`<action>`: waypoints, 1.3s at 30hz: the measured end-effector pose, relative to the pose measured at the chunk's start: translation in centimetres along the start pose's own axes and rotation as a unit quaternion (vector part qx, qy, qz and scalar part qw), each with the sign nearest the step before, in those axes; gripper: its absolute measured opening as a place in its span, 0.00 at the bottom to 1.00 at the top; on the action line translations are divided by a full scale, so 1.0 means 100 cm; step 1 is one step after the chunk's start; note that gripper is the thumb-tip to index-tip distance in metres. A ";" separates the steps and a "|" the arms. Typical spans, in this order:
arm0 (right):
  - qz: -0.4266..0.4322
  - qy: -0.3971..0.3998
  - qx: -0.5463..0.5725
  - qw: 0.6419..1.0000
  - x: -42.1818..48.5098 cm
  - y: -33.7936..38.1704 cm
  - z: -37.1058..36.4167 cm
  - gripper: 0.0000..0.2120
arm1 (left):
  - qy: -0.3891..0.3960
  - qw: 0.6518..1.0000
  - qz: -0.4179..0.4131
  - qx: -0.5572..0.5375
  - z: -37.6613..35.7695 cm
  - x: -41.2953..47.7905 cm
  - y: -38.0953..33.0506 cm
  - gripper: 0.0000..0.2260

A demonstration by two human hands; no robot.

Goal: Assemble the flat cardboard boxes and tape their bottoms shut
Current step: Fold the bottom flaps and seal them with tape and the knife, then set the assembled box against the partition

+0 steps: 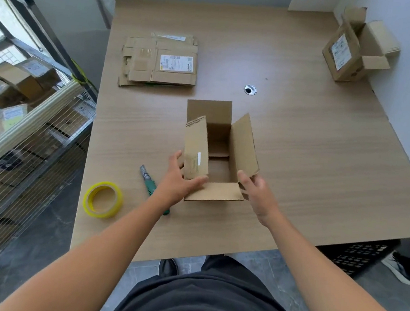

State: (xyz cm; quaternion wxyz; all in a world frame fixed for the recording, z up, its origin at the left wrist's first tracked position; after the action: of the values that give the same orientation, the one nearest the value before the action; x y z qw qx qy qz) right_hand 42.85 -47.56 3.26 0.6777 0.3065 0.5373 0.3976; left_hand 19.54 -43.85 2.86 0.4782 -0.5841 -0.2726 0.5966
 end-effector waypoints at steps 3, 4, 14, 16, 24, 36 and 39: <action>0.026 -0.123 -0.018 0.992 0.014 -0.004 0.008 0.12 | -0.076 0.996 -0.003 -0.054 -0.009 0.002 0.004 0.33; 0.019 -0.153 -0.009 0.988 0.020 -0.007 0.013 0.16 | -0.112 0.988 0.008 -0.101 -0.011 0.004 0.006 0.27; 0.173 -0.155 -0.398 0.888 0.058 0.014 0.034 0.30 | -0.274 0.926 -0.073 0.248 -0.009 0.040 0.012 0.27; 0.123 -0.136 -0.503 0.845 0.068 0.012 0.039 0.39 | -0.188 0.945 -0.010 0.268 -0.010 0.051 0.017 0.25; 0.054 0.021 -0.519 0.853 0.081 -0.001 0.040 0.48 | -0.058 0.995 0.062 0.061 -0.019 0.068 0.019 0.37; 0.093 -0.126 -0.576 0.802 0.092 0.011 0.176 0.34 | -0.094 0.994 0.009 -0.059 -0.165 0.119 -0.041 0.36; 0.069 -0.149 -0.581 0.797 0.105 0.013 0.244 0.34 | -0.073 0.996 0.013 -0.057 -0.229 0.154 -0.069 0.36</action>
State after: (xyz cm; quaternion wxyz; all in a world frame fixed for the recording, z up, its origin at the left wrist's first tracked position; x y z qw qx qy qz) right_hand 67.41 -37.53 4.97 0.7710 -0.0536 0.0754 0.6301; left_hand 45.37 -32.76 -1.69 0.4147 -0.5691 -0.3326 0.6274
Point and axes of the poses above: each hand's wrist, its own x-axis towards the middle knuckle, its own z-axis out of the back of the hand, y = z × x, the point moved 3 cm from there along x, towards the middle knuckle, and after that the axes turned 7 degrees about -x, right-handed, at the moved point
